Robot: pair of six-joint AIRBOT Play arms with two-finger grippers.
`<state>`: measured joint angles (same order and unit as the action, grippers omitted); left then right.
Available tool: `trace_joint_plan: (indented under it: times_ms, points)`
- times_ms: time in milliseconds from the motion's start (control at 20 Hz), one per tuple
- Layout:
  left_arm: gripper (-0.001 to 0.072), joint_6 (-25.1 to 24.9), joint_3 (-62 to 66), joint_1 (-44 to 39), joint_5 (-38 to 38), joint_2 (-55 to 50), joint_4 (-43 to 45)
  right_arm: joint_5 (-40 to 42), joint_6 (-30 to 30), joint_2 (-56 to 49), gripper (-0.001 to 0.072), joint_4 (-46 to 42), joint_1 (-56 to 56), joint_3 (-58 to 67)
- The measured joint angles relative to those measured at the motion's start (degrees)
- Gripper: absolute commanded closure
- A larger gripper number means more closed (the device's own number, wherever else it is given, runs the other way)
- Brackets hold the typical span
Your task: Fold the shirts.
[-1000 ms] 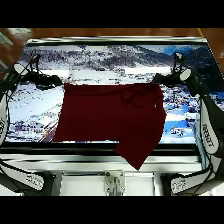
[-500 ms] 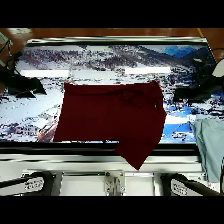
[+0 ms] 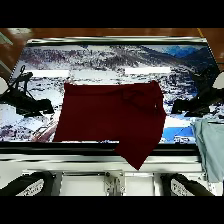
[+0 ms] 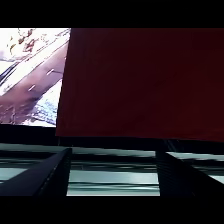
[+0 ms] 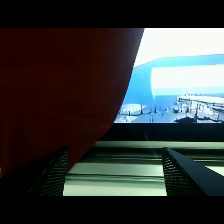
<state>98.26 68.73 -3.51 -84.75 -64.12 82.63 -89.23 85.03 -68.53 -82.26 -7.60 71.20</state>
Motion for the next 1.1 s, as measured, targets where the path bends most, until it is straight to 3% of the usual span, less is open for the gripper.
trace_joint_plan:
  times_ms: [200, 350, 450, 700, 1000, 1050, 1100]
  points:
    - [-0.0004, -5.0, -7.0, 0.2, 0.6, 0.7, -1.0, -1.5, -6.7, 0.7, 0.0026, 4.8, -2.5, -8.0]
    - [-0.0004, -9.7, -14.0, 5.7, 1.8, 1.0, -5.8, -1.4, -12.4, 1.0, 0.0026, 13.8, -7.6, -15.8]
    - [-0.0003, -16.3, -21.7, 15.5, 2.7, 1.2, -11.6, 0.3, -16.4, 1.1, 0.0025, 19.8, -14.6, -23.2]
    - [-0.0003, -24.3, -30.6, 28.2, 7.0, -2.0, -15.9, 6.1, -19.5, 0.0, 0.0018, 23.8, -20.9, -31.9]
    - [0.0004, -28.1, -33.1, 29.4, 15.7, -10.4, -23.0, 10.6, -20.6, -5.2, 0.0019, 27.6, -22.2, -34.4]
    - [0.0091, -28.3, -33.2, 29.0, 16.3, -11.3, -24.5, 11.2, -20.7, -5.7, 0.0019, 28.1, -22.3, -34.5]
    - [0.0228, -28.5, -33.2, 28.7, 16.9, -11.9, -25.1, 11.8, -20.7, -6.1, 0.0019, 28.4, -22.3, -34.6]
